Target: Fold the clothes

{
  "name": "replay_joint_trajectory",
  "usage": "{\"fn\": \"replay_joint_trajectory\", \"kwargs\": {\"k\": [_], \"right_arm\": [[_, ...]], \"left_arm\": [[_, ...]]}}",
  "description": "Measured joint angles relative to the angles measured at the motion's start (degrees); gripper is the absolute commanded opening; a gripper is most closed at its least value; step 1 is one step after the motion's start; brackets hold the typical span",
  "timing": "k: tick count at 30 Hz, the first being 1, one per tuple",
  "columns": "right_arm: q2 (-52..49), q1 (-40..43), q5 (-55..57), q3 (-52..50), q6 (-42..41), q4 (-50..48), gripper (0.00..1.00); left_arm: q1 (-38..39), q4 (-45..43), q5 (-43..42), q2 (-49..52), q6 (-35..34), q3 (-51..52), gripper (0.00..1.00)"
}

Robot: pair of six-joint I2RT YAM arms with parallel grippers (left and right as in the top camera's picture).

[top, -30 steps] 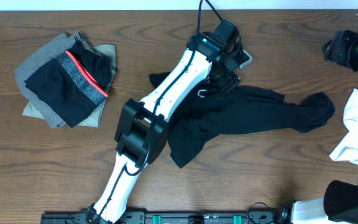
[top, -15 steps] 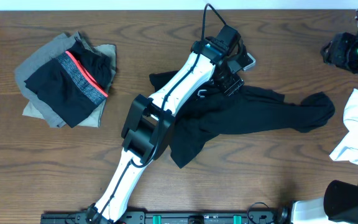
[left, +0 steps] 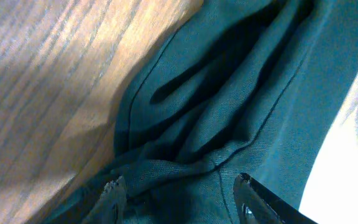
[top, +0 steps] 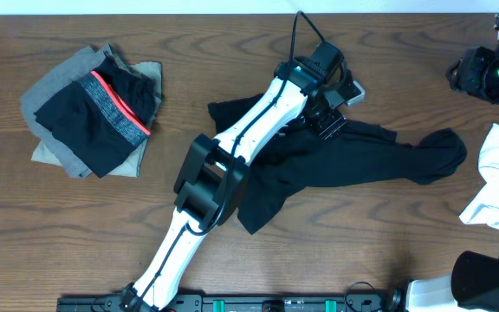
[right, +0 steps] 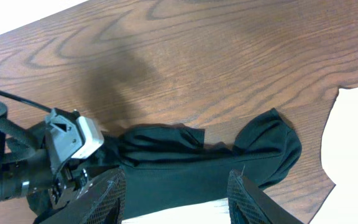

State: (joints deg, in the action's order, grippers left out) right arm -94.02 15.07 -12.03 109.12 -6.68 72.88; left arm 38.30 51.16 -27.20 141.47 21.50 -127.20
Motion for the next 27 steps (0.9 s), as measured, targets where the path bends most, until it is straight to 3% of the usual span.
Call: {"fn": "replay_joint_trajectory", "kwargs": {"k": [7, 12, 16, 27], "right_arm": [[0.0, -0.02, 0.02, 0.0, 0.0, 0.13, 0.51], [0.0, 0.0, 0.0, 0.0, 0.0, 0.15, 0.51], [0.0, 0.0, 0.02, 0.0, 0.0, 0.15, 0.51], [0.0, 0.0, 0.02, 0.0, 0.0, -0.7, 0.52]], "left_arm": [[-0.04, -0.28, 0.15, 3.5, -0.04, 0.17, 0.5], [-0.04, -0.28, 0.2, 3.61, 0.0, 0.28, 0.27], [-0.04, 0.57, 0.83, 3.58, -0.31, 0.28, 0.15], [-0.04, 6.8, 8.07, -3.04, -1.18, 0.28, 0.12]]}}
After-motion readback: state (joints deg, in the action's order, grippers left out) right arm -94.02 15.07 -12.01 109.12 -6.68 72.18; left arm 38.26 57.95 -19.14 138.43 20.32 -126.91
